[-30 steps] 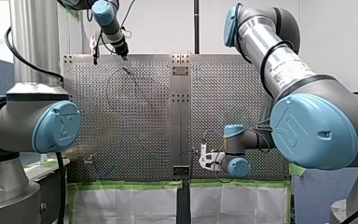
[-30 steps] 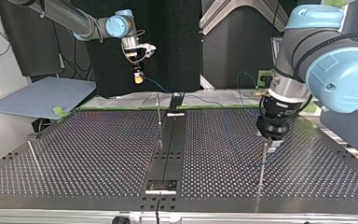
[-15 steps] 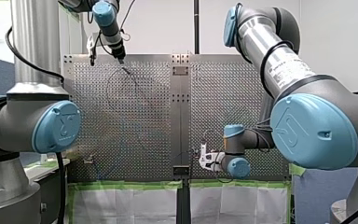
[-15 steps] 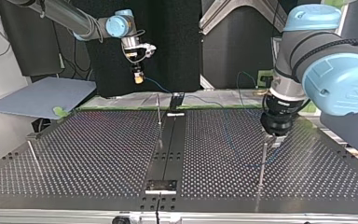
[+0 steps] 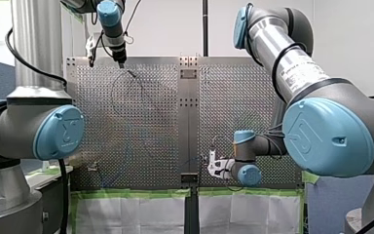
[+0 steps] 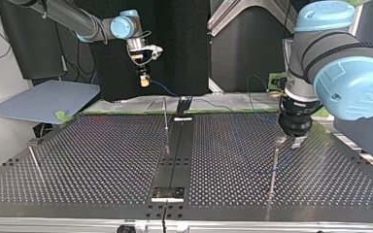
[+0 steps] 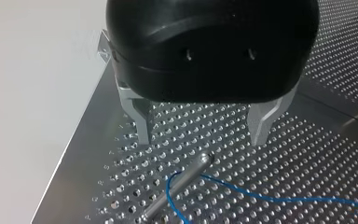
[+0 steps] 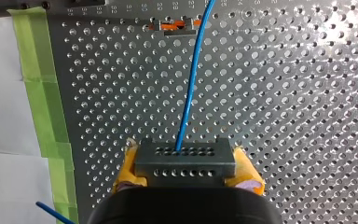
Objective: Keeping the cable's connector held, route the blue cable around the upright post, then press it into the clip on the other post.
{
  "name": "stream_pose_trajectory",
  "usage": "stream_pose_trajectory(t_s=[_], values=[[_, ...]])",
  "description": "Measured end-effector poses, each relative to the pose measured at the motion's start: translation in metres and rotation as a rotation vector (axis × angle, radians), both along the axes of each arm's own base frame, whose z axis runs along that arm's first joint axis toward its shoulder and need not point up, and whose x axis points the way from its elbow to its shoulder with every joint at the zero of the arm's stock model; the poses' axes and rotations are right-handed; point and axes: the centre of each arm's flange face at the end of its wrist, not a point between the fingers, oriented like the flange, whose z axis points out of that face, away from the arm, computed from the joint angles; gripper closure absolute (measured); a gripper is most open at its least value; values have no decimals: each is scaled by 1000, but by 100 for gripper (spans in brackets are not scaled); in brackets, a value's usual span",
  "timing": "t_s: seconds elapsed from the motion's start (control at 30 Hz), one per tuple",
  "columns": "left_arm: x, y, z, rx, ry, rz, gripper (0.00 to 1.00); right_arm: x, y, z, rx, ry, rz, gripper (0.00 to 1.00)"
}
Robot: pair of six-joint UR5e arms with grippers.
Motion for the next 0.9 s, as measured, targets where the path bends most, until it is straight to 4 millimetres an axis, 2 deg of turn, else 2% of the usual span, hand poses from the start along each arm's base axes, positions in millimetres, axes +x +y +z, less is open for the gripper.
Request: stream_pose_trajectory(t_s=[0.9], values=[[-3,4,0,29,15,38,0,1,1,0,-1,1,3,100]])
